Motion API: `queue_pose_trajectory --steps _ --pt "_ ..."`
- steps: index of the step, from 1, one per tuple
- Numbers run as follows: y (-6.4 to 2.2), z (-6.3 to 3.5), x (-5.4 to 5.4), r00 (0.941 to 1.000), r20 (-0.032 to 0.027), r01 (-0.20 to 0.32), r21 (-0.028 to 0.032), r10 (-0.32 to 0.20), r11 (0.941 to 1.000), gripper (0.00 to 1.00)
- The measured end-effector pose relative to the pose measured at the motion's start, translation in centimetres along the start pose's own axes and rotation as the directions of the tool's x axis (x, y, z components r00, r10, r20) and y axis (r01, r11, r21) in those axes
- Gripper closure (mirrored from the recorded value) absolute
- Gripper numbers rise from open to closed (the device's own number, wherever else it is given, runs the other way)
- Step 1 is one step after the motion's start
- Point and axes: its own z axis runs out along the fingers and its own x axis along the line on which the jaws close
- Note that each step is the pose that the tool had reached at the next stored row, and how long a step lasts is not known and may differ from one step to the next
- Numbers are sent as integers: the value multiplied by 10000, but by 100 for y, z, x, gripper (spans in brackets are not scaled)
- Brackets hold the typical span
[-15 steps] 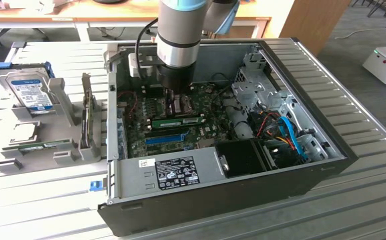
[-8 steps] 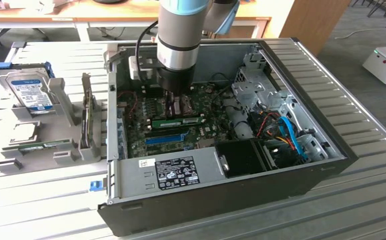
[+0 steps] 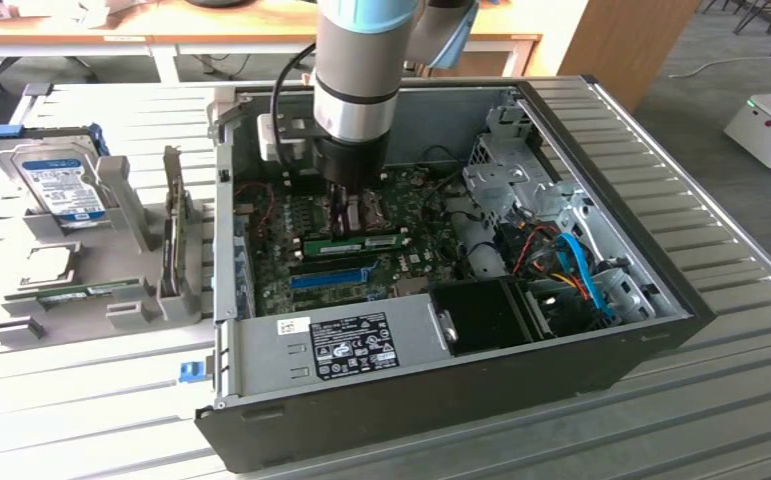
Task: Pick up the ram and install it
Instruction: 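Press down the ram until it locks into place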
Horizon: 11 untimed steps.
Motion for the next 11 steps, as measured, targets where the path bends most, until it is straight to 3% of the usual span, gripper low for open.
queue_pose_trajectory --steps 11 --pt "-1 30 2 10000 -2 0 1 0 10000 89"
